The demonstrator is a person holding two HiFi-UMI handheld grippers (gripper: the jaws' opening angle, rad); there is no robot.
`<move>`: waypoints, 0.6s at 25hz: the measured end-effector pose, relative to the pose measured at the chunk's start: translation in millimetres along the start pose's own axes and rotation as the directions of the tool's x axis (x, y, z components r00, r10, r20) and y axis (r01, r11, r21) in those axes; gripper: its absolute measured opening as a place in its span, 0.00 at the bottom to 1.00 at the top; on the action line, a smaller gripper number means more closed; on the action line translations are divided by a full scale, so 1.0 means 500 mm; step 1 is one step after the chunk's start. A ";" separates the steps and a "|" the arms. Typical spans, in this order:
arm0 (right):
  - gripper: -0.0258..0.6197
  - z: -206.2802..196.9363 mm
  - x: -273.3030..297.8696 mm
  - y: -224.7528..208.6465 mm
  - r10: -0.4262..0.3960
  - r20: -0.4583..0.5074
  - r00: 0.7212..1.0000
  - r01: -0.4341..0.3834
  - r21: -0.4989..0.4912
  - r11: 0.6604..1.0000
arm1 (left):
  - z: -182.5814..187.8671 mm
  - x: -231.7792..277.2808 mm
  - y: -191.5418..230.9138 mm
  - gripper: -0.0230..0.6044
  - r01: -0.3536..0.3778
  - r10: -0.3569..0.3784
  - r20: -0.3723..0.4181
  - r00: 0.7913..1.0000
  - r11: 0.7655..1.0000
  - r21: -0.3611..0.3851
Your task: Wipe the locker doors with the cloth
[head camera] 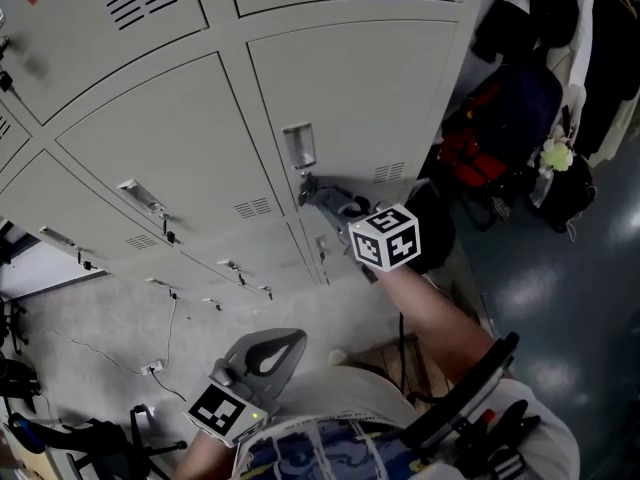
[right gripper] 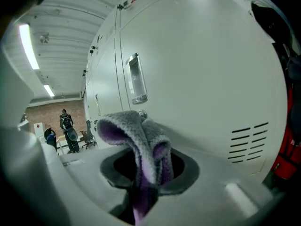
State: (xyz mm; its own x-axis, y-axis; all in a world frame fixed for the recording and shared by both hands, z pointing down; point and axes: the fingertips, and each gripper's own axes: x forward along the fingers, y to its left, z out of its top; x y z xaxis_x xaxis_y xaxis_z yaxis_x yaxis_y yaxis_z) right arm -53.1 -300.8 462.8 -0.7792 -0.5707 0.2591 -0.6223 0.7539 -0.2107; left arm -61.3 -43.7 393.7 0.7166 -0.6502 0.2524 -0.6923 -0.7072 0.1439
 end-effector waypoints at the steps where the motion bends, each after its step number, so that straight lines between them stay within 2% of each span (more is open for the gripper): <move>1: 0.18 0.000 0.003 0.000 0.002 -0.002 1.000 -0.002 0.003 1.000 | -0.001 -0.001 0.001 0.04 -0.002 0.002 -0.001 1.000 1.000 0.002; 8: 0.18 0.013 -0.020 -0.054 -0.033 0.027 0.999 0.032 0.052 0.998 | 0.008 0.010 0.003 0.04 0.011 -0.011 0.005 1.000 1.000 0.011; 15: 0.18 0.022 -0.075 -0.138 -0.107 0.067 0.992 0.101 0.093 0.991 | 0.012 0.034 -0.005 0.04 0.039 -0.039 -0.007 0.999 0.999 0.014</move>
State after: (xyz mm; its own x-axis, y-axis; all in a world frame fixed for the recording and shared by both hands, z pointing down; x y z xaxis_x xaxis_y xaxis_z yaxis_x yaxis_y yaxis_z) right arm 18.3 -335.0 457.5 -0.7113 -0.6688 0.2163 -0.7019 0.6591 -0.2702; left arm -46.8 -54.4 392.0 0.7421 -0.6204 0.2537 -0.6628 -0.7355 0.1403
